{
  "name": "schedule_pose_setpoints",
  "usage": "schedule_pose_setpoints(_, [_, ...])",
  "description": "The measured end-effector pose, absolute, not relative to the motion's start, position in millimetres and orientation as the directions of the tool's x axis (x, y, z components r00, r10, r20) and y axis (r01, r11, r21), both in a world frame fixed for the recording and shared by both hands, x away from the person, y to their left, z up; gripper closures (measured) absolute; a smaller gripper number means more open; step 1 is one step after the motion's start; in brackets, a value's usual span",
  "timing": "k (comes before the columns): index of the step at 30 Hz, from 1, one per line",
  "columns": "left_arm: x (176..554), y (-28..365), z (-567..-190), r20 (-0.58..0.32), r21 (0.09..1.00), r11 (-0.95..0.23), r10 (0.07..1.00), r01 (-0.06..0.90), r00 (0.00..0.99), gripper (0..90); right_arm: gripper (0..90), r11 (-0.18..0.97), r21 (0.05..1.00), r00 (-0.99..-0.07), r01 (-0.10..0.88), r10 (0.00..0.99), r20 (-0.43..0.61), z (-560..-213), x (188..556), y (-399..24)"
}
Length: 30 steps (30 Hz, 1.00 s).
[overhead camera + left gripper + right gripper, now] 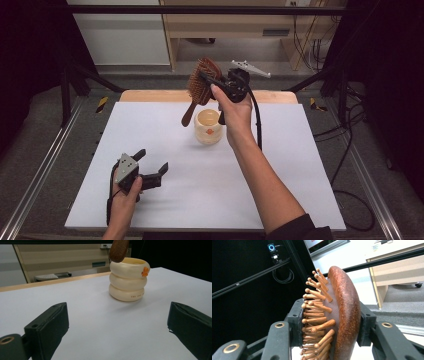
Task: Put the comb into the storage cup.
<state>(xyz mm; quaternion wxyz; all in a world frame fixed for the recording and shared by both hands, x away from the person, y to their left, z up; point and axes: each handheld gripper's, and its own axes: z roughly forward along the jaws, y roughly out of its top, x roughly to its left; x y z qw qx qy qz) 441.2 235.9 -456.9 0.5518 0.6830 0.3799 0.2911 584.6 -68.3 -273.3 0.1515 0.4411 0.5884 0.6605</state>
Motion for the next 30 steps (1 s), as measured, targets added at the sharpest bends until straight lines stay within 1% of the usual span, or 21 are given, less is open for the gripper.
schedule_pose_setpoints(11, [441.3, 235.9, -457.1, -0.02, 0.975, -0.104, 0.84, 0.198, 0.542, 3.7, 51.5, -0.26, 0.915, -0.566, 0.31, 0.723, 0.397, -269.0, 586.3, -68.0])
schedule_pose_setpoints(30, [441.7, 237.8, -457.2, -0.021, 0.974, -0.102, 0.844, 0.2, 0.535, 3.6, 51.4, -0.276, 0.923, -0.539, 0.269, 0.751, 0.381, -255.2, 589.5, -78.0])
